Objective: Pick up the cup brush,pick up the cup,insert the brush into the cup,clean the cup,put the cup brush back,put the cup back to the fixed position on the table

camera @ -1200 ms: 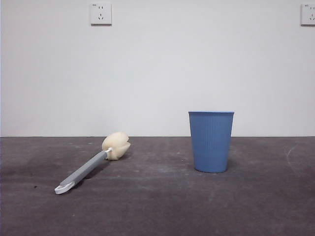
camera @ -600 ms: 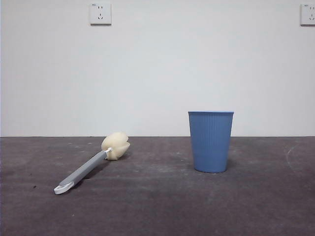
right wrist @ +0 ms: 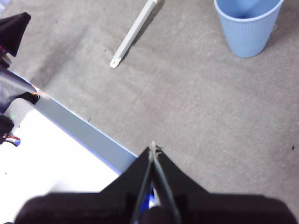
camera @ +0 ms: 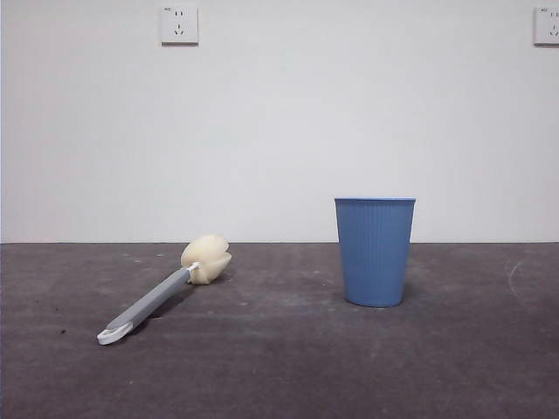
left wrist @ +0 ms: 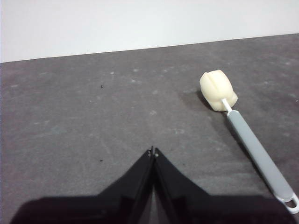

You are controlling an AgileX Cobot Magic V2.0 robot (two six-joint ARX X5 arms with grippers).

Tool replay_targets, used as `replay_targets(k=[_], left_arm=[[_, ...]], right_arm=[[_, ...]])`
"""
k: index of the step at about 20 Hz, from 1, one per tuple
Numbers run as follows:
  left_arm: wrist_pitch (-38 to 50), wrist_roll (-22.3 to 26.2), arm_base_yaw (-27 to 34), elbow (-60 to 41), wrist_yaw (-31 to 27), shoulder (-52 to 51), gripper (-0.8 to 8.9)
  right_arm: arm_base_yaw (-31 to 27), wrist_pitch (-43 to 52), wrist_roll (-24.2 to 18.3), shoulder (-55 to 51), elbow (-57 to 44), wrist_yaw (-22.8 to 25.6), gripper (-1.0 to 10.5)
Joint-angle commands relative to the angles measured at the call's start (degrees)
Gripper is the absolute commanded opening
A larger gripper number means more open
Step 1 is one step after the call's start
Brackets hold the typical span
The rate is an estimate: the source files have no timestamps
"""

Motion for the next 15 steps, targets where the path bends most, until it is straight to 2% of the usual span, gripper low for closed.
replay_targets(k=[1,15], left_arm=[[0.52,-2.84,0.15,-0.83,-0.02,-0.17,-0.03],[0.68,-2.84,0.15,-0.83,-0.44,-0.15,-0.03]], right_arm=[[0.07,0.02,0.17,-0.09,-0.07,0.15,0.0],[0.07,0.02,0.17,-0.11,-0.07,0.15,0.0]])
